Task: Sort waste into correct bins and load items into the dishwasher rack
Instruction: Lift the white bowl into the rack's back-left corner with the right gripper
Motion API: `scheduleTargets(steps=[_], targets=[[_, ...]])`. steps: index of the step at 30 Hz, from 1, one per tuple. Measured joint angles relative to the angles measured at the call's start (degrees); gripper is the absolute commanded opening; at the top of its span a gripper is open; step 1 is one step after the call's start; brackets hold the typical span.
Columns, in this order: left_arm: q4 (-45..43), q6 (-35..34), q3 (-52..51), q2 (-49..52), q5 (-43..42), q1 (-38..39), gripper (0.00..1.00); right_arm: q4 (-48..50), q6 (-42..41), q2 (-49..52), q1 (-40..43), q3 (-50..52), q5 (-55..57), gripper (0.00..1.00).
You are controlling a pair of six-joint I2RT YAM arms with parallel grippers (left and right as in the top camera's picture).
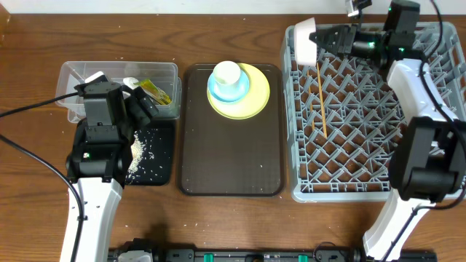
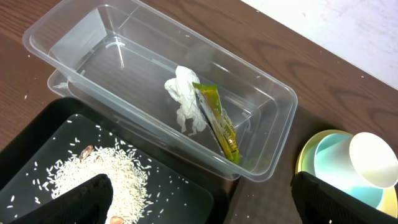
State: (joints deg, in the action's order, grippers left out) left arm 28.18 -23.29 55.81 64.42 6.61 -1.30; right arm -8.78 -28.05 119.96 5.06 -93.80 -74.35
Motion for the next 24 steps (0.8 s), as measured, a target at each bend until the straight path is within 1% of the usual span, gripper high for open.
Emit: scheduleTargets(steps=[4,14,24], targets=[[0.02,0.00,0.00,0.00,0.00,0.00,0.94,1.36,-0.22,2.86,0.00,0.00,-2.97,0.01],[0.00,0.00,0.00,0.00,0.00,0.00,0.94,1.75,0.15,3.41,0.00,0.00,-4.83,0.01],[0.00,0.00,0.00,0.00,0.00,0.00,0.94,1.86,4.26,3.41,0.46,1.88,-5.51,0.01]])
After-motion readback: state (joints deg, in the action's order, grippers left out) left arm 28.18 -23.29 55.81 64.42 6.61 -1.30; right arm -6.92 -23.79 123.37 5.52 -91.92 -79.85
